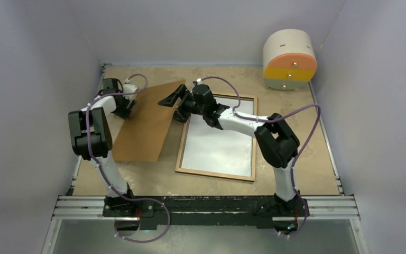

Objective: Put the photo into the frame
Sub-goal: Pick up the photo frame item at the center of the board.

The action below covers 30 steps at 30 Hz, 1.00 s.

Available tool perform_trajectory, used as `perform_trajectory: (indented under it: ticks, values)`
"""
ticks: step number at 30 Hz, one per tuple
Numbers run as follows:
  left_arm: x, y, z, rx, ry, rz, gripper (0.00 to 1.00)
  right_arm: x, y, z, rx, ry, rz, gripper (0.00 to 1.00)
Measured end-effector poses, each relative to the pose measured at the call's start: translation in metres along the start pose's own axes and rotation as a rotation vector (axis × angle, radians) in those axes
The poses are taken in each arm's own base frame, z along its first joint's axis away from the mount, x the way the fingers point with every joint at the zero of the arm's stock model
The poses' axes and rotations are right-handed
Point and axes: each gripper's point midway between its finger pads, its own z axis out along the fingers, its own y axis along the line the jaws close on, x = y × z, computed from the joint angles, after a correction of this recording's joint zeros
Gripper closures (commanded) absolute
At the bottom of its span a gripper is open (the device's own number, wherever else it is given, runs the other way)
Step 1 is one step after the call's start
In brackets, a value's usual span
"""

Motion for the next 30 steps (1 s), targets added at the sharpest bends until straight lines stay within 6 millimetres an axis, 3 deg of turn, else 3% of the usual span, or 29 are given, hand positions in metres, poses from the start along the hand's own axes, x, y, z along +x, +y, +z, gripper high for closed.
perform_trajectory:
  ticks: [3, 6, 11, 15, 19, 23, 25, 27, 29, 30]
  values:
    - [-0.023, -0.047, -0.006, 0.104, -0.034, 0.078, 0.32, 0.005, -0.008, -0.012, 0.001, -0.005, 0.034, 0.21]
    - [-0.039, -0.081, -0.01, 0.162, -0.053, 0.147, 0.32, 0.005, -0.036, -0.022, 0.055, -0.024, 0.078, 0.24]
    - [-0.043, -0.09, -0.011, 0.191, -0.065, 0.139, 0.31, -0.007, -0.07, -0.036, 0.152, -0.075, 0.111, 0.38]
    - [-0.044, -0.096, -0.014, 0.214, -0.066, 0.125, 0.2, -0.015, -0.065, -0.05, 0.184, -0.121, 0.072, 0.74]
    - [-0.042, -0.101, -0.02, 0.239, -0.045, 0.11, 0.1, -0.018, -0.049, -0.064, 0.181, -0.141, 0.036, 1.0]
    - [-0.042, -0.101, -0.034, 0.275, -0.009, 0.104, 0.03, -0.023, -0.053, -0.063, 0.227, -0.133, 0.026, 1.0]
    - [-0.059, -0.097, -0.055, 0.296, -0.062, 0.112, 0.02, -0.031, -0.049, -0.052, 0.229, -0.12, 0.038, 1.0]
    - [-0.087, -0.089, -0.092, 0.297, -0.19, 0.144, 0.0, -0.047, -0.034, -0.036, 0.204, -0.113, 0.042, 1.0]
    - [-0.121, -0.078, -0.155, 0.266, -0.393, 0.213, 0.0, -0.066, -0.019, -0.023, 0.169, -0.114, 0.049, 1.0]
    - [-0.139, -0.073, -0.2, 0.234, -0.526, 0.27, 0.0, -0.08, -0.008, -0.015, 0.14, -0.113, 0.058, 1.0]
